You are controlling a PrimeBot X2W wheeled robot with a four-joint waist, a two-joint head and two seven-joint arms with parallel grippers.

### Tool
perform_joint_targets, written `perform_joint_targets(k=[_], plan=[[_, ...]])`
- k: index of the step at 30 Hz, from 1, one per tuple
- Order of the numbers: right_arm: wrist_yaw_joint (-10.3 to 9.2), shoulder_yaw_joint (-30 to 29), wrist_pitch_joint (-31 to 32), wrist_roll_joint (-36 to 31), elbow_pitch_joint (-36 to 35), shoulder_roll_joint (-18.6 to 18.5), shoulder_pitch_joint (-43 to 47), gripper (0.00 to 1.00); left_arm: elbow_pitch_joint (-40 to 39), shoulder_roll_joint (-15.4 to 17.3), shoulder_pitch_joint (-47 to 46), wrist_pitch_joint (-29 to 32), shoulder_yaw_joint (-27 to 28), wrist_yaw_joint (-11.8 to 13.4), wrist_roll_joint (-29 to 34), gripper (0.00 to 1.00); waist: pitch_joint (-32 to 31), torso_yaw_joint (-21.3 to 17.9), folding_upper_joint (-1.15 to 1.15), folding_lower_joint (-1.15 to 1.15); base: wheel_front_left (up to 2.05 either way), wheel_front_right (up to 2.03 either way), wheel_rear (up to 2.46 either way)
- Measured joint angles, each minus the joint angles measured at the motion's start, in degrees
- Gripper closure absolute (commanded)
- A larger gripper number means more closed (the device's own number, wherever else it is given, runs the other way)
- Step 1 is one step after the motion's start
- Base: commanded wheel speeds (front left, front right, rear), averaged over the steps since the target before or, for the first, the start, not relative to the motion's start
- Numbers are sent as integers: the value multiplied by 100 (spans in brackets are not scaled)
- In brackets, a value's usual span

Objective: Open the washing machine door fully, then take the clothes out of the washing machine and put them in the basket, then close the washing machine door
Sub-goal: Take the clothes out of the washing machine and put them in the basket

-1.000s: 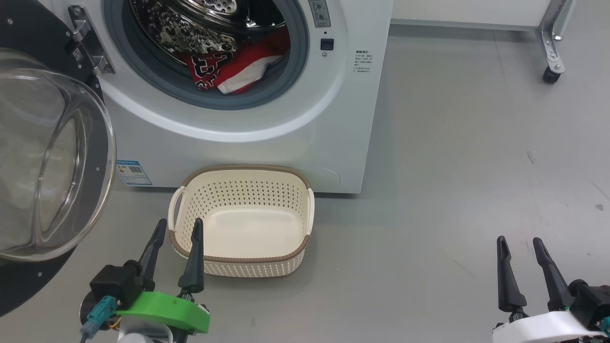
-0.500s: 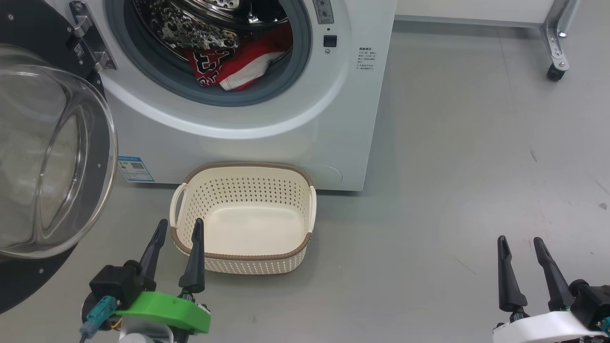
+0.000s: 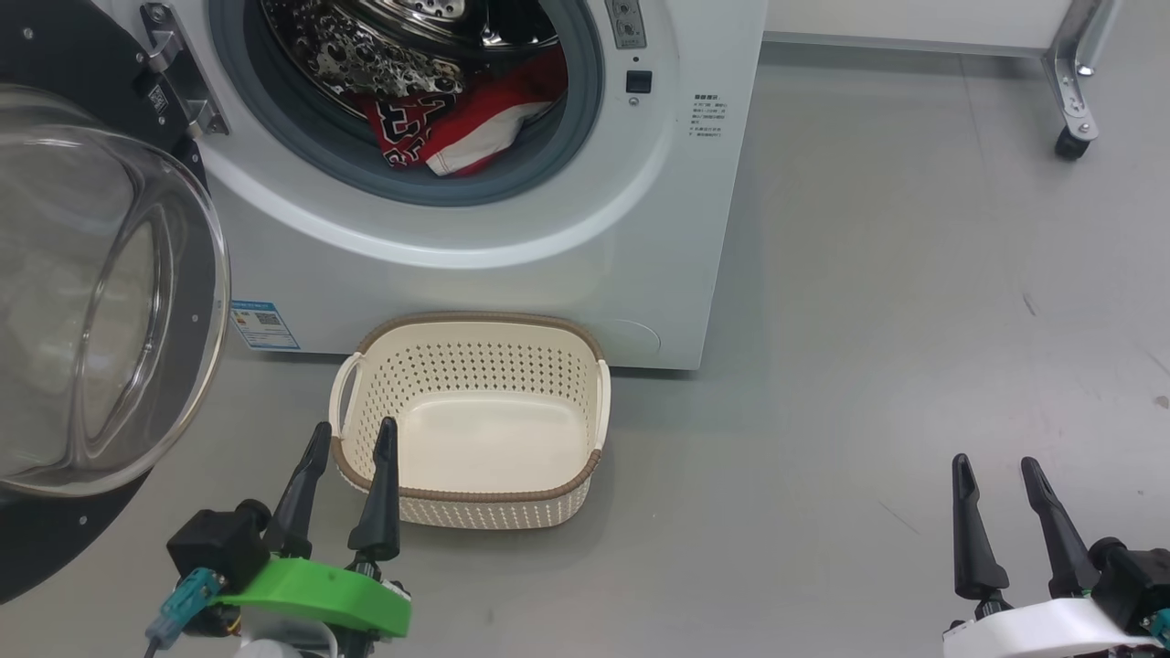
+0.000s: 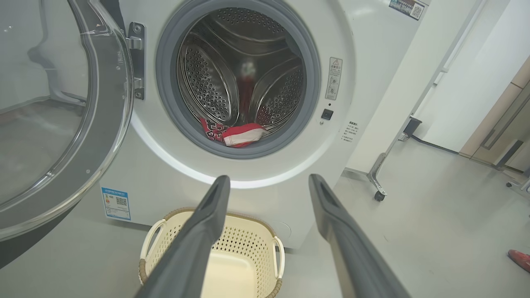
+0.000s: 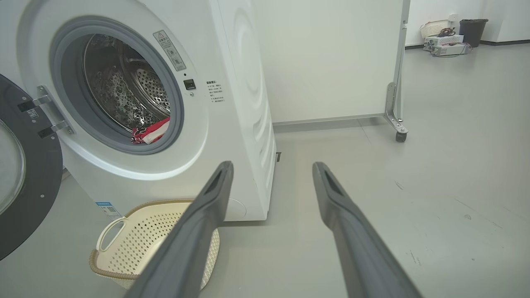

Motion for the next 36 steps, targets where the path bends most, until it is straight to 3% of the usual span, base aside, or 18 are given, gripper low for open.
perform_joint_targets(k=[36], plan=[[98,-15,-1,-56,81,77,3,0,-76,5,-5,0,100,-1,581,0,-92,80,0,0,86,-86,0]])
